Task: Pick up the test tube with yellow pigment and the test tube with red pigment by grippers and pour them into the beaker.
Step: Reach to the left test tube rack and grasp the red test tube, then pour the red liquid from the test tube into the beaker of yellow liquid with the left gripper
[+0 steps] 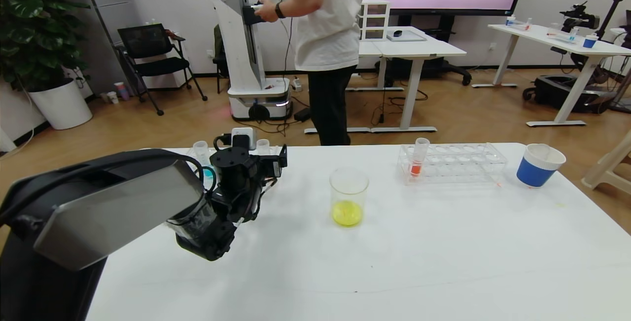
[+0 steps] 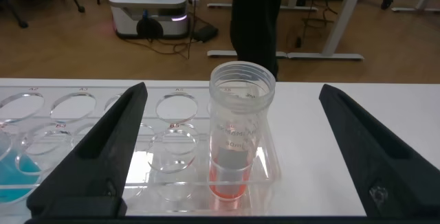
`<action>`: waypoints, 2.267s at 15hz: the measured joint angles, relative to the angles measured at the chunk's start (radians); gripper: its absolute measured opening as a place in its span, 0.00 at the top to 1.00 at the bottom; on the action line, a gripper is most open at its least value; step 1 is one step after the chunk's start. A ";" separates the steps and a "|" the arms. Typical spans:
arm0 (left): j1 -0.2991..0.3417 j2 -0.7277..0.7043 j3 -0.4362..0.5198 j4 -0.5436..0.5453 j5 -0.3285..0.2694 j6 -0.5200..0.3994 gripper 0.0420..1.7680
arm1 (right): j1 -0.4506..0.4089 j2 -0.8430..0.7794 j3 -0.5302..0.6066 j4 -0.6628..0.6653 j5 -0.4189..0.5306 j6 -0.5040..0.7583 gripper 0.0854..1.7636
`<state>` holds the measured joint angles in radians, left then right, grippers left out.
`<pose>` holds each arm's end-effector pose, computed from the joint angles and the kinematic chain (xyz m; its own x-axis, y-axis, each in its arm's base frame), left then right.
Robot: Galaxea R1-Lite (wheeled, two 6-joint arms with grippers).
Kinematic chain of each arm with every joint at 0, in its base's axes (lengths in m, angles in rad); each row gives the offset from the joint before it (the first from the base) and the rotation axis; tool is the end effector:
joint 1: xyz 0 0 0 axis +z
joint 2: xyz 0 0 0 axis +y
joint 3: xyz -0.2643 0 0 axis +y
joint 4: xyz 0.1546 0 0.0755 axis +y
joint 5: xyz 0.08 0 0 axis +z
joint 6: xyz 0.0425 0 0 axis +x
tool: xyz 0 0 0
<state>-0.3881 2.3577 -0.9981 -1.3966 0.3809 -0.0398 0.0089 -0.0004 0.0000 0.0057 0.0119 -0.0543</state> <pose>0.3881 -0.1416 0.0557 0.9994 -0.0070 0.0343 0.0088 0.9985 -0.0535 0.0128 0.0006 0.0748 0.9998 0.0208 -0.0053 -0.0211 0.9983 -0.0542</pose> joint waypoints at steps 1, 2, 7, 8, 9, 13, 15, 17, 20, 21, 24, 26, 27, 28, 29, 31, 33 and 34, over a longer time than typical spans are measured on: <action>0.004 0.007 -0.008 0.000 0.000 -0.001 0.01 | 0.000 0.000 0.000 0.000 0.000 0.000 0.02; 0.008 0.013 -0.013 -0.002 0.000 -0.001 0.01 | 0.000 0.000 0.000 0.000 0.000 0.000 0.02; 0.005 0.024 -0.027 -0.003 -0.003 -0.001 0.30 | 0.000 0.000 0.000 0.000 0.000 0.000 0.02; 0.003 0.026 -0.030 -0.004 -0.003 -0.001 0.57 | 0.000 0.000 0.000 0.000 0.000 0.000 0.02; 0.000 0.027 -0.033 -0.004 -0.003 -0.001 0.78 | 0.000 0.000 0.000 0.000 0.000 0.000 0.02; 0.001 0.027 -0.037 -0.009 -0.003 -0.001 0.74 | 0.000 0.000 0.000 0.000 0.000 0.000 0.02; 0.001 0.026 -0.037 -0.010 -0.003 0.001 0.74 | 0.000 0.000 0.000 0.000 0.000 0.000 0.02; 0.000 0.016 -0.040 -0.001 -0.005 0.007 0.74 | 0.000 0.000 0.000 0.000 0.000 0.000 0.02; 0.000 -0.026 -0.063 0.057 -0.007 0.027 0.74 | 0.000 0.000 0.000 0.000 0.000 0.000 0.02; -0.001 -0.044 -0.076 0.088 -0.008 0.029 0.74 | 0.000 0.000 0.000 0.000 0.000 0.000 0.02; -0.002 -0.107 -0.113 0.173 -0.018 0.030 0.74 | 0.000 0.000 0.000 0.000 0.000 0.000 0.02; -0.002 -0.134 -0.120 0.181 -0.029 0.030 0.74 | 0.000 0.000 0.000 0.000 0.000 0.000 0.02; -0.002 -0.143 -0.121 0.181 -0.033 0.031 0.74 | 0.000 0.000 0.000 0.000 0.000 0.000 0.02; -0.002 -0.150 -0.122 0.181 -0.044 0.034 0.74 | 0.000 0.000 0.000 0.000 0.000 0.000 0.02; -0.002 -0.157 -0.123 0.181 -0.071 0.041 0.74 | 0.000 0.000 0.000 0.000 0.000 0.000 0.02; -0.008 -0.173 -0.125 0.184 -0.149 0.058 0.74 | 0.000 0.000 0.000 0.000 0.000 0.000 0.02; -0.024 -0.181 -0.141 0.182 -0.247 0.081 0.74 | 0.000 0.000 0.000 0.000 0.000 0.000 0.02; -0.032 -0.182 -0.149 0.180 -0.292 0.094 0.74 | 0.000 0.000 0.000 0.000 0.000 0.000 0.02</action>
<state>-0.4198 2.1760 -1.1468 -1.2170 0.0885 0.0547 0.0089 -0.0004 0.0000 0.0057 0.0115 -0.0547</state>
